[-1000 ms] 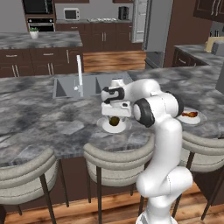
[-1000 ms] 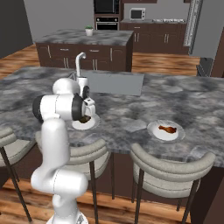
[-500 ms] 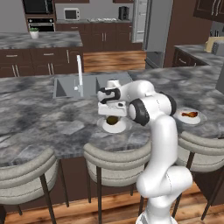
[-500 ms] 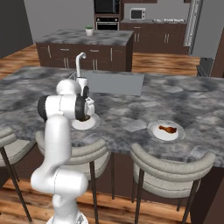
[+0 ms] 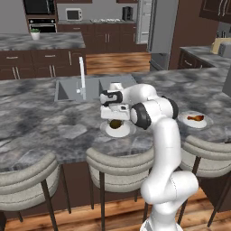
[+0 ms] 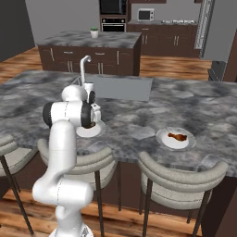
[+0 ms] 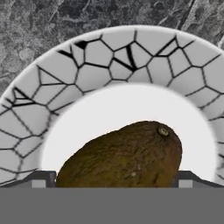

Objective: Transport the chicken drumstick and avocado to the fridge. Place the chicken drumstick on the rack containing meat and place the avocado on the rack containing the vegetable, ensuring meats and vegetables are on different racks.

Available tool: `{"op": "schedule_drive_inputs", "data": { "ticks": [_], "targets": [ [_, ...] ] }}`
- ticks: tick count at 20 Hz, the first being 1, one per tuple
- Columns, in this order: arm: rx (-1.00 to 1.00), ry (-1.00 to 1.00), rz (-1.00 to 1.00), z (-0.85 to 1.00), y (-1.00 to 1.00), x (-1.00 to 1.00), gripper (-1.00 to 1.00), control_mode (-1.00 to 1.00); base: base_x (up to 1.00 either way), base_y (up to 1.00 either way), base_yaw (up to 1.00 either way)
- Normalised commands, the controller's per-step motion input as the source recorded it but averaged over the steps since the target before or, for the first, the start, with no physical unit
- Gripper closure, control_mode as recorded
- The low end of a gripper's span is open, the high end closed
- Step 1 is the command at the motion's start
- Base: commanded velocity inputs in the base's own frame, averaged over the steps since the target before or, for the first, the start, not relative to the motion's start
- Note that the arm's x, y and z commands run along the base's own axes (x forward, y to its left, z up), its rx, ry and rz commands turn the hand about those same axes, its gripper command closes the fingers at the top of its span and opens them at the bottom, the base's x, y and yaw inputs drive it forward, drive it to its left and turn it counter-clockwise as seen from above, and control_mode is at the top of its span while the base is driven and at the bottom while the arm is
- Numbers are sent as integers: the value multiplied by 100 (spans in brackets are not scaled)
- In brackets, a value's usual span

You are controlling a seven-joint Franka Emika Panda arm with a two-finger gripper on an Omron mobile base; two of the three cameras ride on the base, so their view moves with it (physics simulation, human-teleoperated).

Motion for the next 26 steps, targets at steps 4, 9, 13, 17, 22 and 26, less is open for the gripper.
{"op": "schedule_drive_inputs", "data": {
  "ticks": [4, 9, 13, 17, 22, 26],
  "targets": [
    [0, 0, 0, -57, -2, -3, -100, -100, 0, 0, 0],
    [0, -8, -22, -25, -13, -13, -100, -100, 0, 0, 0],
    [0, -8, -30, -16, 10, -4, 100, -100, 0, 0, 0],
    [0, -4, -31, -20, 14, -31, 100, -100, 0, 0, 0],
    [0, -4, -22, -11, 10, -45, 100, -100, 0, 0, 0],
    [0, -1, -14, 60, -1, -46, 100, -100, 0, 0, 0]
  ]
}}
